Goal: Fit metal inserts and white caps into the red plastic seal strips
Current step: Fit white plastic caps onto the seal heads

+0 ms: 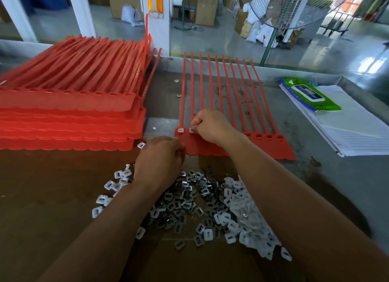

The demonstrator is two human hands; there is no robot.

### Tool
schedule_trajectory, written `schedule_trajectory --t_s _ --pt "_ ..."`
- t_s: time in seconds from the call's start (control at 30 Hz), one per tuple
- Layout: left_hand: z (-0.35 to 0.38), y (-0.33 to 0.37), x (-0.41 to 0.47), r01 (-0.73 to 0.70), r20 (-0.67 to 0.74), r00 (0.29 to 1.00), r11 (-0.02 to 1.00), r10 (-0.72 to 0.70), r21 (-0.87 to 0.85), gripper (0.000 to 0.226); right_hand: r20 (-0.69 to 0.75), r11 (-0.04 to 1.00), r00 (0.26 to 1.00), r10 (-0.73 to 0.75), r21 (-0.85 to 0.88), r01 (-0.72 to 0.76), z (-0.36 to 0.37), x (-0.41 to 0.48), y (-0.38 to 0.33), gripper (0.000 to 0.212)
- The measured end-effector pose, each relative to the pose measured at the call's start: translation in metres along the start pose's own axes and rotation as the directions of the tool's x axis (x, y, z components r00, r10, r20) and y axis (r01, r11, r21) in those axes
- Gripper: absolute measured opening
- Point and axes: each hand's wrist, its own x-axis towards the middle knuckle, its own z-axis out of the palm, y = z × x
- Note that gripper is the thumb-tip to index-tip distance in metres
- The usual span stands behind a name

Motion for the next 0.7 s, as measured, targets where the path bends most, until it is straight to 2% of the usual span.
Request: schedule_trajectory --t_s 0.13,0.33,0.4,0.5,0.6,0.7 --pt "0.0 0.0 -0.001 -0.003 -0.002 1.0 1.0 0.003 -0.002 0.019 -0.024 0.999 0.999 -0.023 0.024 0.023 0.002 -0.002 0.001 0.014" --pt "-0.001 0.0 0.0 0.003 0.019 1.0 1.0 -0.003 -0.002 0.02 -0.079 0.993 0.997 0.02 0.117 -0.011 0.005 -0.001 0.003 0.004" --pt "-0.001 0.0 0.0 0.013 0.026 1.0 1.0 -0.013 -0.005 0.021 -0.084 0.988 0.994 0.063 0.146 -0.051 0.005 0.0 0.003 0.018" --pt "0.0 -0.001 0.0 0.018 0.031 0.999 1.0 -0.018 -0.012 0.022 -0.029 0.979 0.991 0.129 0.164 -0.122 0.001 0.005 0.004 0.011" --pt "0.001 -0.001 0.0 0.025 0.029 0.999 1.0 -0.025 -0.014 0.023 0.071 0.973 0.976 0.208 0.091 -0.214 0.0 0.013 -0.003 0.036" --pt "0.002 -0.002 0.0 0.024 0.026 0.999 1.0 -0.023 -0.013 0.023 0.046 0.959 0.968 0.247 0.13 -0.251 0.0 0.019 -0.003 0.038"
